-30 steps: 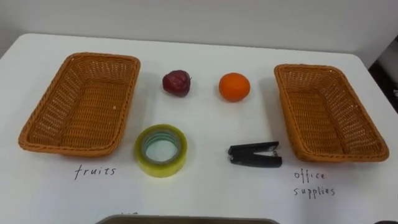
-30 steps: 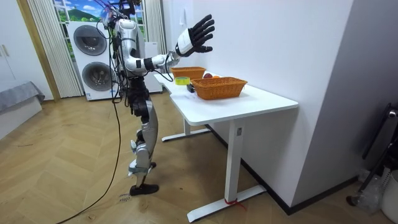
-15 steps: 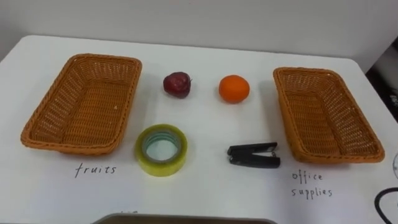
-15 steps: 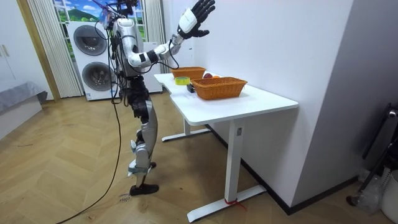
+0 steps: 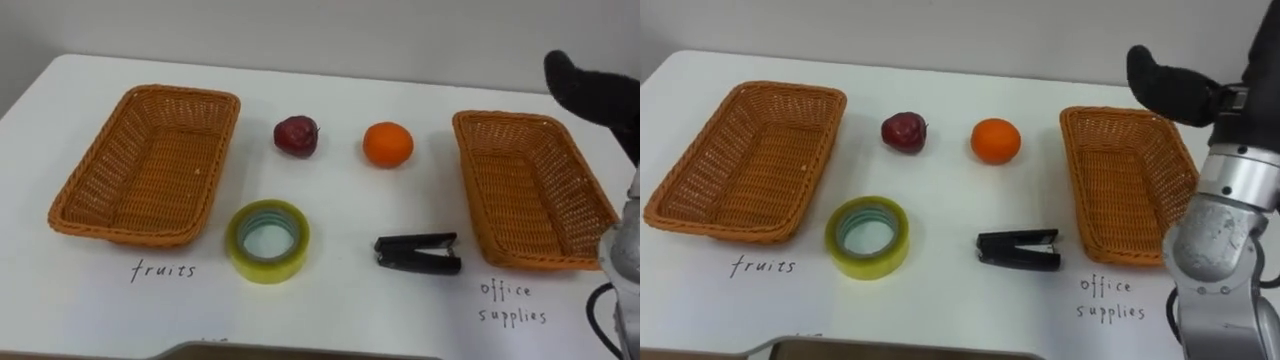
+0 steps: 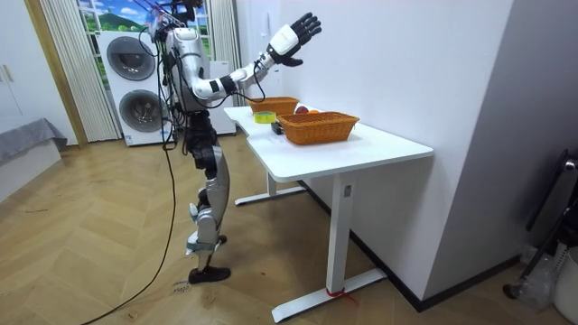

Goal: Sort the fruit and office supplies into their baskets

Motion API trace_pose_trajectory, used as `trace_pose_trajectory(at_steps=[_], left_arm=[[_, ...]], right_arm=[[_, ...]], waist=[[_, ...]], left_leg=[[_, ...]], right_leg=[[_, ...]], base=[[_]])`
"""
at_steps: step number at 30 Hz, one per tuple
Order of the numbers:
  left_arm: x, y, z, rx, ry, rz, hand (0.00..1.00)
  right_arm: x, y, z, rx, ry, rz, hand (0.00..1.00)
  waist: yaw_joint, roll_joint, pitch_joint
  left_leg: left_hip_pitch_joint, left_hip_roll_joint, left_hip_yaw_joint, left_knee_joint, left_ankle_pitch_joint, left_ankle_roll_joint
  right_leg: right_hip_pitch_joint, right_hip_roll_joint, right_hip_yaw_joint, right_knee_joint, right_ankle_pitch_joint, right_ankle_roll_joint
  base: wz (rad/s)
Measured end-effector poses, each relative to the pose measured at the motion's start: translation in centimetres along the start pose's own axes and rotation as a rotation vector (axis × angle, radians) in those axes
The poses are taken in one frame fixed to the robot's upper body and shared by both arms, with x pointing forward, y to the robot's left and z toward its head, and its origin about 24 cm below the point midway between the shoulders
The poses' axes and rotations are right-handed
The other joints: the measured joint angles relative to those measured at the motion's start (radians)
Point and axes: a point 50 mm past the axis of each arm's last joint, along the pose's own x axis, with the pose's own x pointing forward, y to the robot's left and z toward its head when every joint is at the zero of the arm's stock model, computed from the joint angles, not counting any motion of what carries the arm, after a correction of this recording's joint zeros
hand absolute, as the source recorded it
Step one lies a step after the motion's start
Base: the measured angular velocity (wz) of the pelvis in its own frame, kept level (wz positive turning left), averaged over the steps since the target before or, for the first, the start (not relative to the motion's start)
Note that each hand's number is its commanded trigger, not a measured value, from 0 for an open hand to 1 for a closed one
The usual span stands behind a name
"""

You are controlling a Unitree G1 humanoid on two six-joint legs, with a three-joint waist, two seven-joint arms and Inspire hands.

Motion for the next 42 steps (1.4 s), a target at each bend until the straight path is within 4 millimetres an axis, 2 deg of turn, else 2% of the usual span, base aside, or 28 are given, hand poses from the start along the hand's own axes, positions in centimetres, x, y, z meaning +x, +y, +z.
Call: trace_pose_trajectory(at_steps=[6, 12, 19, 29, 42], left_arm=[[0.1, 0.2, 1.1, 0.024, -0.026, -0.002, 0.00], [0.1, 0.2, 1.0, 0.034, -0.023, -0.005, 0.00], [0.1, 0.2, 1.0, 0.035, -0.021, -0.010, 0.00], [0.2, 0.9, 1.0, 0.047, -0.005, -0.012, 0.00], [0.2, 1.4, 2.0, 0.018, -0.005, -0.019, 0.00]], right_arm=[[0.0, 1.3, 0.4, 0.025, -0.003, 0.165, 0.00], [0.7, 2.5, 1.2, 0.043, -0.034, 0.315, 0.00], [0.6, 3.1, 1.1, 0.036, -0.014, 0.439, 0.00], [-0.4, 4.8, 0.2, -0.006, 0.066, 0.718, 0.00], [-0.8, 5.1, -0.7, -0.069, 0.151, 0.926, 0.00]], waist=[[0.036, -0.019, 0.0002], [0.043, -0.019, 0.0014], [0.046, -0.022, 0.0029], [0.055, -0.058, 0.0061], [0.052, -0.055, 0.0064]], left_leg=[[-0.006, -0.001, -0.006, 0.009, 0.000, 0.000], [-0.016, -0.001, -0.023, 0.017, 0.002, 0.000], [-0.025, -0.002, -0.025, 0.014, 0.004, 0.001], [-0.031, -0.002, -0.024, 0.022, 0.004, 0.001], [-0.037, 0.000, -0.025, 0.026, 0.004, 0.000]], right_leg=[[-0.005, -0.001, -0.003, 0.000, 0.000, 0.000], [-0.001, -0.004, -0.028, 0.000, 0.000, 0.000], [-0.003, -0.004, -0.032, 0.001, 0.001, -0.001], [-0.015, -0.004, -0.025, 0.000, 0.001, -0.002], [-0.024, 0.000, -0.022, 0.000, 0.007, -0.006]], base=[[0.02], [0.10], [0.01], [0.00], [-0.01]])
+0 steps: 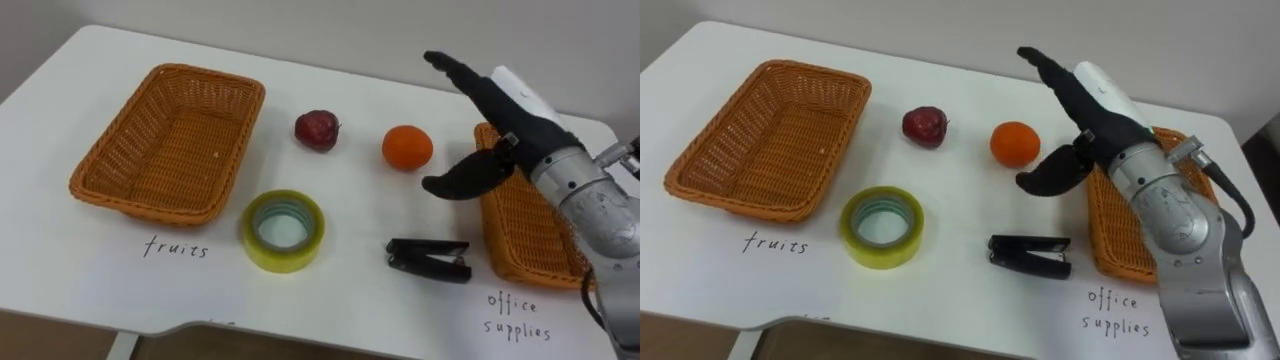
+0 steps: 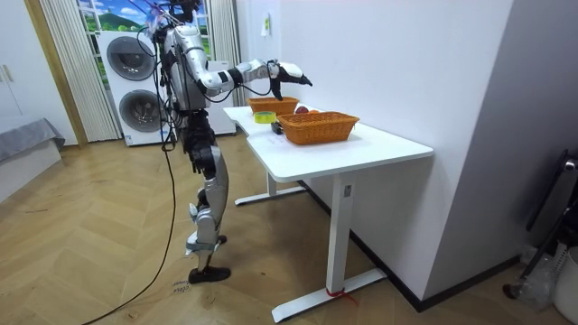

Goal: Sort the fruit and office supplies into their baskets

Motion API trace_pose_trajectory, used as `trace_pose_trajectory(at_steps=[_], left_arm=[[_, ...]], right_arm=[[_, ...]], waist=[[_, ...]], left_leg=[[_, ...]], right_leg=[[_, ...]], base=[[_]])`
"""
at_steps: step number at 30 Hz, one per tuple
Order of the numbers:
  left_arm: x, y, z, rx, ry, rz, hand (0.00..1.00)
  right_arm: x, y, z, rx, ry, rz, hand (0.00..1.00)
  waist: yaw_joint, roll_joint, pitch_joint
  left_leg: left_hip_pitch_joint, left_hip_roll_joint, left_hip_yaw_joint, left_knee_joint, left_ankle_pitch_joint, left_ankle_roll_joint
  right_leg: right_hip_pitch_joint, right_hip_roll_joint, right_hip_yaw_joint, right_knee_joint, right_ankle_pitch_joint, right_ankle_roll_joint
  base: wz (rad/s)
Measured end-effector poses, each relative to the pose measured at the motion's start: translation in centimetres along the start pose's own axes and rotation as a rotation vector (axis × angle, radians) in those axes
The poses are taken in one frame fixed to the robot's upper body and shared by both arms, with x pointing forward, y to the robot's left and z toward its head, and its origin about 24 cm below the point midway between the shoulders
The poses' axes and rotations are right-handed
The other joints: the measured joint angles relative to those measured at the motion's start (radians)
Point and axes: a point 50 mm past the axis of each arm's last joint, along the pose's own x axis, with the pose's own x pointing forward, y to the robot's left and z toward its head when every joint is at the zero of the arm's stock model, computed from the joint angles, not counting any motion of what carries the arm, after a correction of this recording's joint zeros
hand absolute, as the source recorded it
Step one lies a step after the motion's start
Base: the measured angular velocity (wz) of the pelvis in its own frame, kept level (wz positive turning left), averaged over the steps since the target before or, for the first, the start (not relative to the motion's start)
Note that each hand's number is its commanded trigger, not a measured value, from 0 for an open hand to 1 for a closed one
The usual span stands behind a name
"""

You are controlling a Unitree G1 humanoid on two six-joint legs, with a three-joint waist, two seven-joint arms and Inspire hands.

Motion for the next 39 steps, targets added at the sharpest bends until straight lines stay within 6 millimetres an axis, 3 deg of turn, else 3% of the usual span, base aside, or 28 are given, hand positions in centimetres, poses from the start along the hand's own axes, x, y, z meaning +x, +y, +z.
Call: trace_pose_trajectory(at_steps=[8, 16, 20, 30, 39], left_arm=[[0.0, 0.3, 0.6, 0.007, -0.012, -0.022, 0.00], [0.0, 0.9, 1.3, 0.005, -0.026, -0.021, 0.00], [0.0, 1.1, 1.2, 0.009, -0.018, -0.015, 0.00], [0.1, 0.9, 2.1, 0.037, -0.039, -0.020, 0.00], [0.1, 0.7, 2.8, 0.058, -0.058, -0.008, 0.00]], right_arm=[[-0.1, 0.5, -0.8, -0.026, 0.070, 0.142, 0.00], [-0.2, 1.1, -1.5, -0.040, 0.131, 0.245, 0.00], [-0.3, 1.3, -1.7, -0.041, 0.155, 0.285, 0.00], [-0.2, 2.5, -2.0, -0.070, 0.204, 0.404, 0.00], [-0.2, 3.3, -2.6, -0.058, 0.227, 0.458, 0.00]], waist=[[0.004, -0.006, -0.0038], [0.021, -0.021, 0.0050], [0.026, -0.029, 0.0041], [0.040, -0.018, 0.0099], [0.050, -0.018, 0.0095]], left_leg=[[0.002, 0.000, 0.004, 0.001, 0.001, 0.000], [0.006, 0.000, 0.005, 0.002, 0.001, 0.000], [0.004, 0.000, 0.004, 0.001, 0.001, 0.000], [0.000, 0.000, 0.005, -0.001, 0.001, 0.000], [-0.013, 0.000, 0.004, 0.002, 0.001, 0.000]], right_leg=[[0.003, 0.000, 0.007, 0.001, 0.001, -0.001], [0.005, 0.001, 0.012, 0.001, 0.001, -0.001], [0.004, 0.001, 0.010, 0.002, 0.002, -0.001], [-0.003, 0.002, 0.014, 0.001, 0.003, -0.001], [-0.014, 0.002, 0.015, 0.001, 0.003, -0.001]], base=[[-0.01], [-0.01], [0.00], [0.00], [0.00]])
